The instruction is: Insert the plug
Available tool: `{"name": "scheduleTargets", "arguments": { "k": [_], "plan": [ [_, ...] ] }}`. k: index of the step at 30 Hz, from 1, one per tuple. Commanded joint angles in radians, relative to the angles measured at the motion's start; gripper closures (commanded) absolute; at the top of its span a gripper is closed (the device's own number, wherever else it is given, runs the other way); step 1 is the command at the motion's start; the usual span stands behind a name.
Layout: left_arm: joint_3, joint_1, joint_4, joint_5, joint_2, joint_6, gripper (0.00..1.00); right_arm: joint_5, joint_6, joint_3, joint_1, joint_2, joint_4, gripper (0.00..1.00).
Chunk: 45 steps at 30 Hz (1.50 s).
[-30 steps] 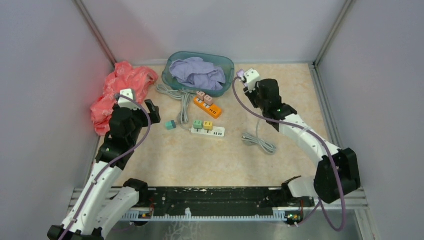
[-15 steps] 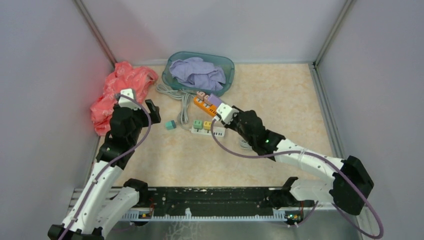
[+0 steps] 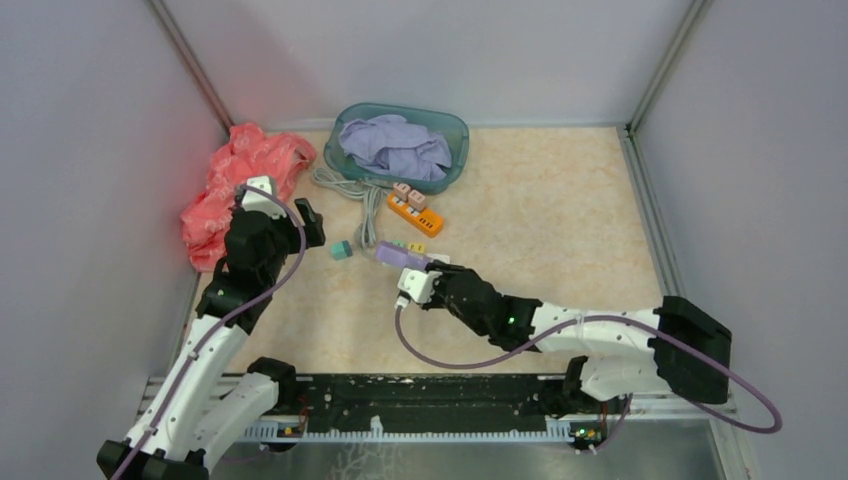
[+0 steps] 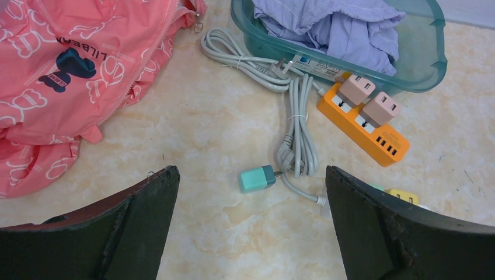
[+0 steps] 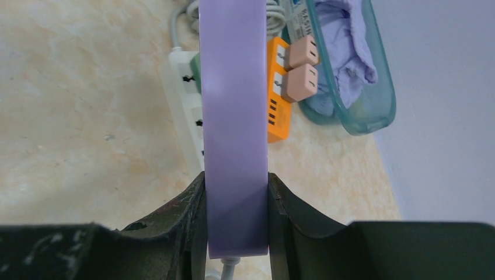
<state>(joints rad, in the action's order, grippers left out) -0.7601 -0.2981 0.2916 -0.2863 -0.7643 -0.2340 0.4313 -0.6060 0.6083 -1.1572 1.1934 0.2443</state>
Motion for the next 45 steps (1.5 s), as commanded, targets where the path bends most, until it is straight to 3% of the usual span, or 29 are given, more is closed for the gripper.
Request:
{"name": "scheduleTargets", "arguments": {
  "k": [1,11,23,29,36,45],
  "plan": [
    [-0.011,0.007,-0.005,0.008,-0.003,-0.002,0.0,0.0,0.01,0.005,-0.059,0.057,0.09,1.0],
    [-0.011,0.008,-0.003,0.004,-0.004,0.002,0.0,0.069,-0.023,0.02,-0.114,0.242,0.084,1.0],
    [-0.007,0.01,-0.006,0.012,0.005,0.006,0.0,0.283,-0.079,0.041,-0.123,0.451,0.173,1.0],
    [-0.007,0.012,-0.008,0.015,0.006,0.008,0.0,0.242,-0.06,0.053,-0.153,0.482,0.08,0.8],
    [-0.006,0.014,-0.008,0.018,0.005,0.006,0.0,0.152,0.053,0.068,-0.167,0.406,-0.062,0.48],
    [-0.005,0.016,-0.008,0.027,0.003,0.004,0.0,0.016,0.167,0.094,-0.171,0.3,-0.226,0.37]
  ]
}}
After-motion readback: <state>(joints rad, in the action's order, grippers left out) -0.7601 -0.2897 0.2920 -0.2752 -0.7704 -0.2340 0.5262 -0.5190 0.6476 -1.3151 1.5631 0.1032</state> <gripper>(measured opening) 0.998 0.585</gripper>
